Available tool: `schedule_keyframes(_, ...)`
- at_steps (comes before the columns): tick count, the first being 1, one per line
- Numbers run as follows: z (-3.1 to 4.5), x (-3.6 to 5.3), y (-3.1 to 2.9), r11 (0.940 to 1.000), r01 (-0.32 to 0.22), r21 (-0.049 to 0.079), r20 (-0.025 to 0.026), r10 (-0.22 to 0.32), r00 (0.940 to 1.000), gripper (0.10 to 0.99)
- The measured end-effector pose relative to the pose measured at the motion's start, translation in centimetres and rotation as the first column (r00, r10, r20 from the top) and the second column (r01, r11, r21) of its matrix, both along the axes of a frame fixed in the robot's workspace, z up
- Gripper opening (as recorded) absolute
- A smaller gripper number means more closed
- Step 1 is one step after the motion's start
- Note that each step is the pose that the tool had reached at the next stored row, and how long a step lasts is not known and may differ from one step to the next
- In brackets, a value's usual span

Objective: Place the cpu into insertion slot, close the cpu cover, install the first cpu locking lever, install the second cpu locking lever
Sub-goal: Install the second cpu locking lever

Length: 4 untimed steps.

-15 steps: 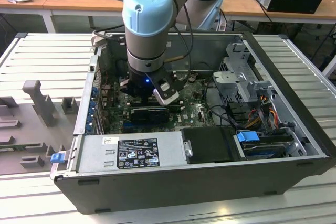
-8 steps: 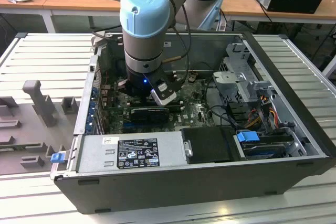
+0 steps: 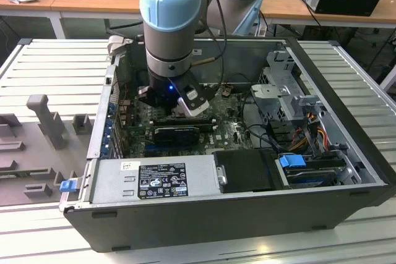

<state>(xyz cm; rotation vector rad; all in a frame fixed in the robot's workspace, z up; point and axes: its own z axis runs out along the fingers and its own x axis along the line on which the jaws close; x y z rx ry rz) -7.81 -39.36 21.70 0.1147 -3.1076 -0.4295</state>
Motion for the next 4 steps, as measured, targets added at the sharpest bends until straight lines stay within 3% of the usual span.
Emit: schedule_keyframes(4,0.25,0.0,0.01,1.0,0.0,0.0,0.0002,0.0,1.0,0.106)
